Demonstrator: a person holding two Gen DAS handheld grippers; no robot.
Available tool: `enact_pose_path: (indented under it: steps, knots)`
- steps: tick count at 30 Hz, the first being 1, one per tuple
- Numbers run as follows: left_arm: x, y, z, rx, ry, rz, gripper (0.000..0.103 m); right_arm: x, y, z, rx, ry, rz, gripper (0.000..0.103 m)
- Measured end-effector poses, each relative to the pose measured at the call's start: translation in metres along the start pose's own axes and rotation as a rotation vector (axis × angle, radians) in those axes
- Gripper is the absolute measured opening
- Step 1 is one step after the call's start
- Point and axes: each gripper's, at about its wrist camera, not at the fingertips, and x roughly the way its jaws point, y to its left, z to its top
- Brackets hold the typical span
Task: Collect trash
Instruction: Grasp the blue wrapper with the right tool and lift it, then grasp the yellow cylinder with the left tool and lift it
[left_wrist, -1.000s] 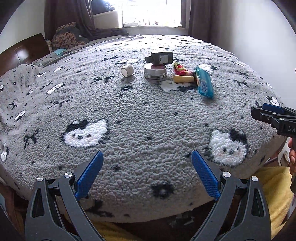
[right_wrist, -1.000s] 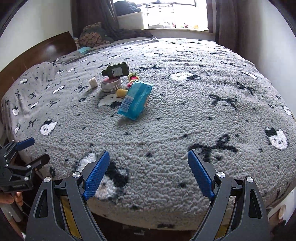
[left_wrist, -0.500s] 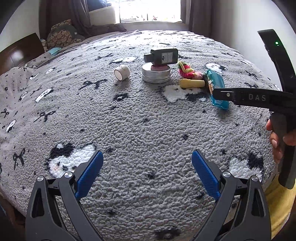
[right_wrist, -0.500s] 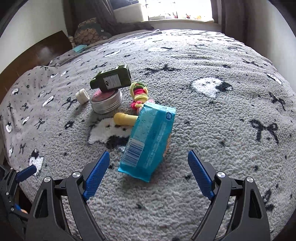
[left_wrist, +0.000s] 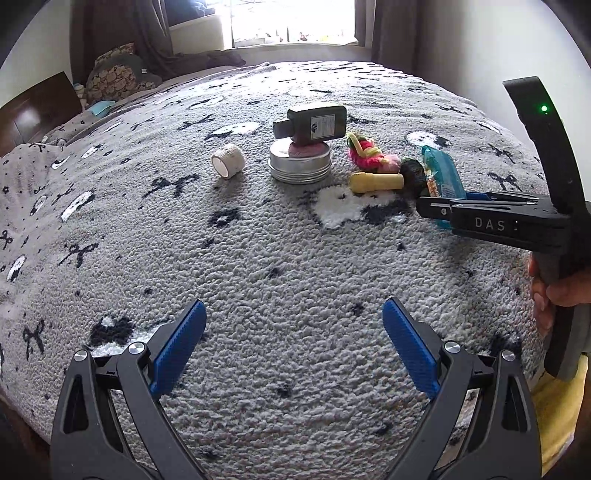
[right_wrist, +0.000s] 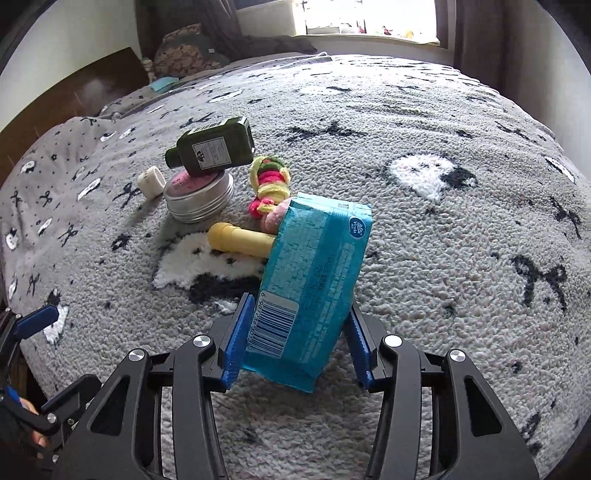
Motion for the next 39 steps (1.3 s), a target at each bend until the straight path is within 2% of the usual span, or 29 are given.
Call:
enact_pose_path:
  steps: [9,17,24,25,26,29,33,36,39]
  knots:
    - [0.021,-0.03,0.016,0.024,0.018,-0.039,0.091,-0.039,-0.037,0.001,-0.009,-0.07,-0.021,0.047]
    - [0.052,-0.055,0.033,0.035,0.032,-0.088,0.091,-0.061,-0.078,-0.008,0.004,-0.093,-0.05,0.045]
    - [0.079,-0.067,0.063,0.018,0.033,-0.108,0.09,-0.065,-0.107,-0.014,0.036,-0.098,-0.06,0.045]
    - [0.083,-0.067,0.068,0.017,0.031,-0.101,0.089,-0.065,-0.109,-0.014,0.037,-0.099,-0.06,0.045]
    - [0.086,-0.067,0.072,0.015,0.033,-0.095,0.082,-0.065,-0.11,-0.014,0.037,-0.1,-0.059,0.045]
    - [0.095,-0.067,0.082,0.012,0.042,-0.098,0.075,-0.067,-0.111,-0.014,0.033,-0.107,-0.048,0.045]
    - [0.104,-0.067,0.091,0.012,0.049,-0.099,0.074,-0.067,-0.111,-0.012,0.027,-0.113,-0.041,0.045]
    - [0.109,-0.065,0.097,-0.002,0.046,-0.11,0.064,-0.066,-0.109,-0.01,0.024,-0.115,-0.032,0.045]
    - [0.116,-0.06,0.102,-0.02,0.053,-0.127,0.06,-0.065,-0.106,-0.009,0.019,-0.114,-0.029,0.045]
